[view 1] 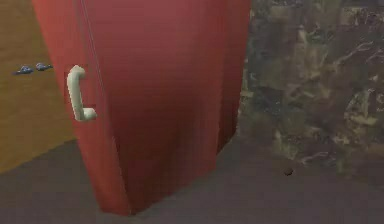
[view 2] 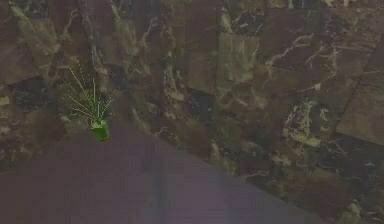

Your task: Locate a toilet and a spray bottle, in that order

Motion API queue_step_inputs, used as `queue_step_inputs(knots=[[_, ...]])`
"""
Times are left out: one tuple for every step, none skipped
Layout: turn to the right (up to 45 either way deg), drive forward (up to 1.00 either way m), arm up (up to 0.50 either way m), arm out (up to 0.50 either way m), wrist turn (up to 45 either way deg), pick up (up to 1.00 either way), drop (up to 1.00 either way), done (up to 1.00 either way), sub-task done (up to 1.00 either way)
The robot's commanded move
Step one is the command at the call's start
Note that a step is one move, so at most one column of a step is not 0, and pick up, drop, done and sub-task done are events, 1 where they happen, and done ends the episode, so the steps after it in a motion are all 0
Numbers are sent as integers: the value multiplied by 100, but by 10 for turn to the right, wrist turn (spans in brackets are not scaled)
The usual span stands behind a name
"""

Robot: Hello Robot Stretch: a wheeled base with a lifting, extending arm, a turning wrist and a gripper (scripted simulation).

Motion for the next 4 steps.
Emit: queue_step_inputs(knots=[[-450,0,0,0,0,0,0,0,0],[-240,0,0,0,0,0,0,0,0],[0,45,0,0,0,0,0,0,0],[-360,0,0,0,0,0,0,0,0]])
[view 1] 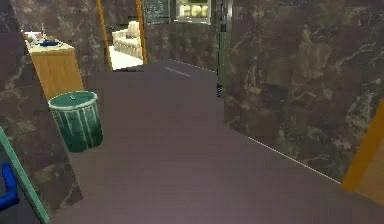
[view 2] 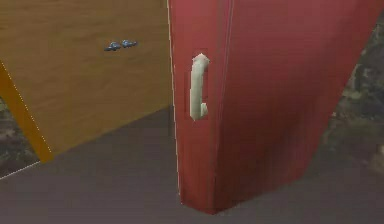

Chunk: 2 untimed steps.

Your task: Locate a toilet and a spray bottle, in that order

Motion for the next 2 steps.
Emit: queue_step_inputs(knots=[[0,65,0,0,0,0,0,0,0],[-150,0,0,0,0,0,0,0,0]])
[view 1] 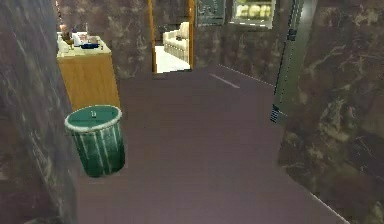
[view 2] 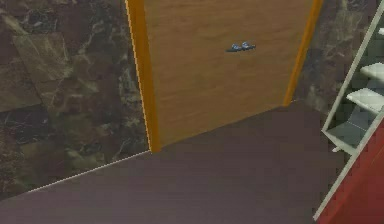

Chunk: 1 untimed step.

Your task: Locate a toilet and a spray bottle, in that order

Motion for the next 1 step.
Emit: queue_step_inputs(knots=[[-30,0,0,0,0,0,0,0,0]])
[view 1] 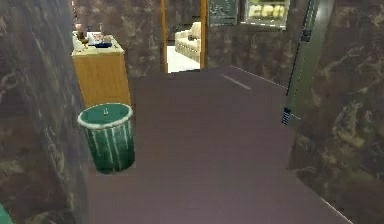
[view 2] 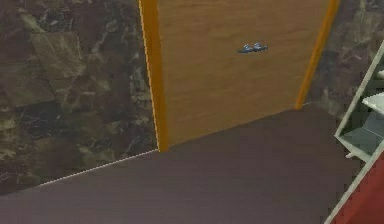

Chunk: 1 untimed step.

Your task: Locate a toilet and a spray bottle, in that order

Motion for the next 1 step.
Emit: queue_step_inputs(knots=[[0,100,0,0,0,0,0,0,0]])
